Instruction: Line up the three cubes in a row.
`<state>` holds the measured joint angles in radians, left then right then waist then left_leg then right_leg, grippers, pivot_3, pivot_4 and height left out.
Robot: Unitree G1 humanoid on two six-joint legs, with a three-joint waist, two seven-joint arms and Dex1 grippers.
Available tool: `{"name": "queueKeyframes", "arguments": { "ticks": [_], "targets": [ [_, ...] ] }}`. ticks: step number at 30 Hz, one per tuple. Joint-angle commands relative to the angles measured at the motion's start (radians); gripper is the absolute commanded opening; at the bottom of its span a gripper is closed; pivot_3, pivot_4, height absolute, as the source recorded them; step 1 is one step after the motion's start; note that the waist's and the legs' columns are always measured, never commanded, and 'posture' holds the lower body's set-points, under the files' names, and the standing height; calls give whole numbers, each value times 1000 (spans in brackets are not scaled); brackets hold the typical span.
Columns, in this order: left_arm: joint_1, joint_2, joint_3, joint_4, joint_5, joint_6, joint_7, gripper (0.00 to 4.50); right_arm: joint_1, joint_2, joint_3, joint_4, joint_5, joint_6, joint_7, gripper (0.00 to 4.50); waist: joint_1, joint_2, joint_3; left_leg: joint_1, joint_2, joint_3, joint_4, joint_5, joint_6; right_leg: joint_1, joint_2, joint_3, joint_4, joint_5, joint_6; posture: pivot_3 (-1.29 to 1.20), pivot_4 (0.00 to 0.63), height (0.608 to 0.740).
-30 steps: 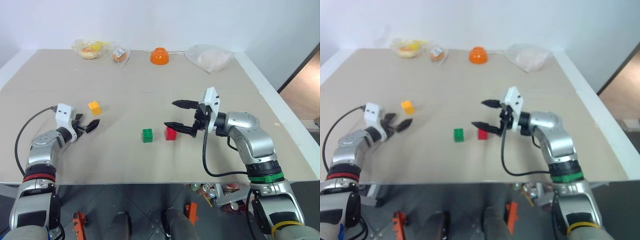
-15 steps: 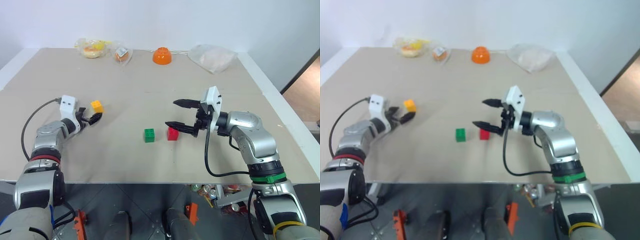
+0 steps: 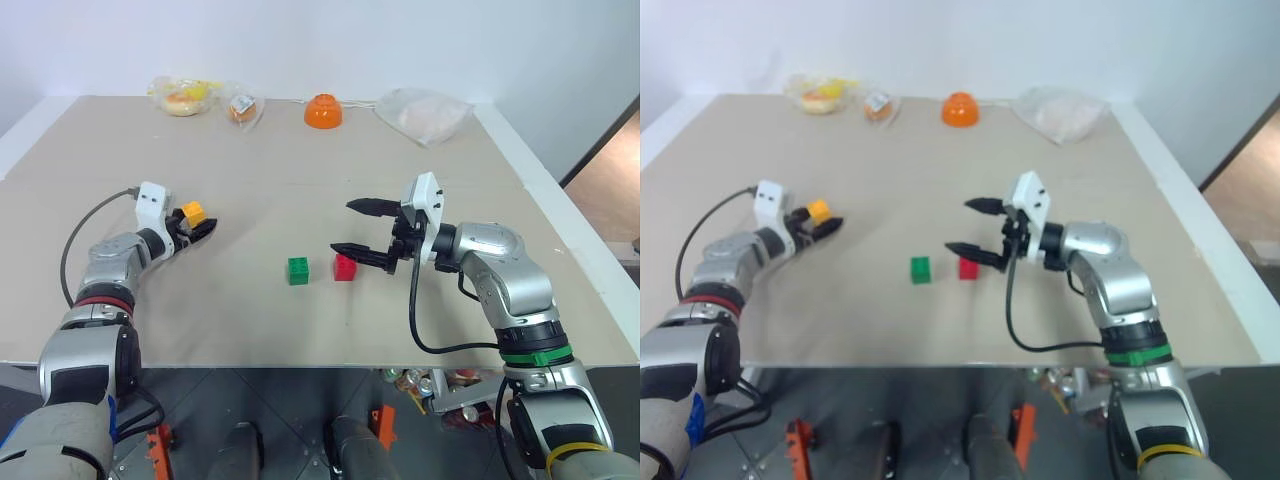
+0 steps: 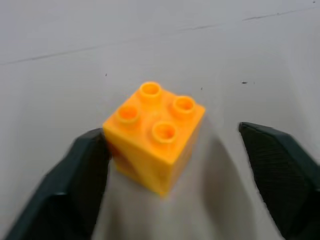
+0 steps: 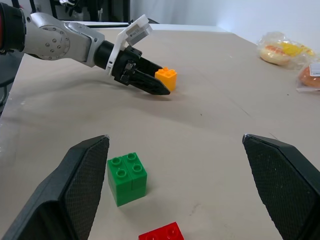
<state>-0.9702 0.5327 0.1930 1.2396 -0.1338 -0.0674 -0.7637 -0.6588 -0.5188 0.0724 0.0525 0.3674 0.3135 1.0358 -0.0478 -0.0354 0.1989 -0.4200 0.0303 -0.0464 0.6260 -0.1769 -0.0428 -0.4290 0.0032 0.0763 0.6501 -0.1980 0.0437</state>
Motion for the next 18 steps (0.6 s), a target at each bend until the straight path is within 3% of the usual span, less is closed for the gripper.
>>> {"name": "queueKeyframes", "arguments": {
  "ticks": [1,3,11,14,18],
  "targets": [
    [-33,13,16,5,1,-24,15,2306,-15,-13,-29,-23,6,-8,-5,4438,0,0,0,0,0,0,0,0,0,0,0,0,0,0,0,0,150,740],
    [-34,13,17,7,0,-24,18,1759,-15,-15,-31,-23,6,-9,-6,4438,0,0,0,0,0,0,0,0,0,0,0,0,0,0,0,0,150,740],
    [-22,6,8,-11,-2,-27,-25,1753,-14,-18,-30,-22,5,-11,-6,4438,0,0,0,0,0,0,0,0,0,0,0,0,0,0,0,0,150,740],
    [-11,-4,2,-48,-17,-38,-130,1753,-14,-19,-29,-20,5,-13,-5,4438,0,0,0,0,0,0,0,0,0,0,0,0,0,0,0,0,150,740],
    [49,-20,-38,-209,-64,-45,-430,1753,-17,-24,-28,-18,8,-11,5,4438,0,0,0,-1,0,0,0,0,0,0,0,0,0,0,0,0,150,740]
  ]
}}
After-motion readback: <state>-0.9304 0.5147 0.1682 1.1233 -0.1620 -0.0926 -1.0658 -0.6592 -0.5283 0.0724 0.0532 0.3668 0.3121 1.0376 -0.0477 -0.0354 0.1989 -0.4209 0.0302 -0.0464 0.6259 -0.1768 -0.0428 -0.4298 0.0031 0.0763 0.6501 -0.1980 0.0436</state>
